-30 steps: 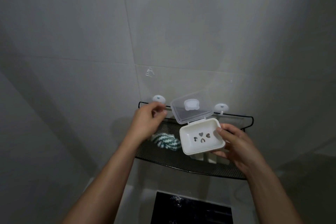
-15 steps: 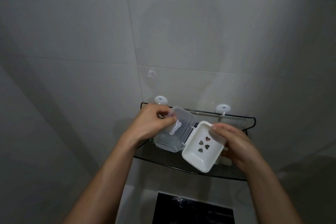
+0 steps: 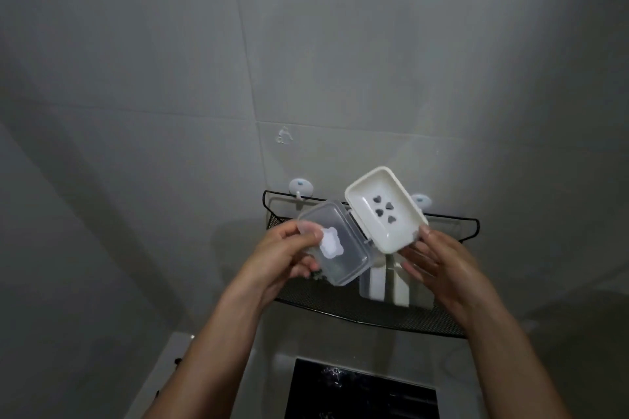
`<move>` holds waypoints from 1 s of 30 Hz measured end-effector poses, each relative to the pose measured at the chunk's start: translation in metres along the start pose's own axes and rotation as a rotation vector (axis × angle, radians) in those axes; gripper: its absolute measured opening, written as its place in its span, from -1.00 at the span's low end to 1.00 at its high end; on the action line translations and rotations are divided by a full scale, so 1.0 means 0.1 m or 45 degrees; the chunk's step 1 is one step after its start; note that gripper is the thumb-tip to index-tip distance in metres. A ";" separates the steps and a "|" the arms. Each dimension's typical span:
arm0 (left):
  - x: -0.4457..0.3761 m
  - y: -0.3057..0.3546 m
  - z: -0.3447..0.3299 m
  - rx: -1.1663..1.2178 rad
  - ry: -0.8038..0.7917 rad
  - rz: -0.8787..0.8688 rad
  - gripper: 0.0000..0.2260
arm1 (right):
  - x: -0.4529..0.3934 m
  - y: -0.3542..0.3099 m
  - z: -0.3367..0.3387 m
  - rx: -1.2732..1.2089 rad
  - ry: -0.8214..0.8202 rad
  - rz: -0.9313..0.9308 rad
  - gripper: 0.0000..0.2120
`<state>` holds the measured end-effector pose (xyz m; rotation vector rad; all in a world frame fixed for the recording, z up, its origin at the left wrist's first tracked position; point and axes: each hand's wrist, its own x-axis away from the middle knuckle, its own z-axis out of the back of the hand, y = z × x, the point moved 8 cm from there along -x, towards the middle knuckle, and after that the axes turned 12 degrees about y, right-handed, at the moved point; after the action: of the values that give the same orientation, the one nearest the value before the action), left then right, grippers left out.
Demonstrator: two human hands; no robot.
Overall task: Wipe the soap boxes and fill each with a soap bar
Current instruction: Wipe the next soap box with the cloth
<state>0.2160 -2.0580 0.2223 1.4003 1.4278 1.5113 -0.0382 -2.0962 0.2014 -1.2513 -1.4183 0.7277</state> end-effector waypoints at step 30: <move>-0.77 -0.62 -0.16 -1.746 -0.068 -0.518 -0.61 | 0.08 0.16 -0.04 -0.217 -0.143 -0.219 -0.68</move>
<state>0.2062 -2.1207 0.1453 0.2623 0.3122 1.5685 -0.0288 -2.0848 0.1906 -1.2147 -1.6859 0.5765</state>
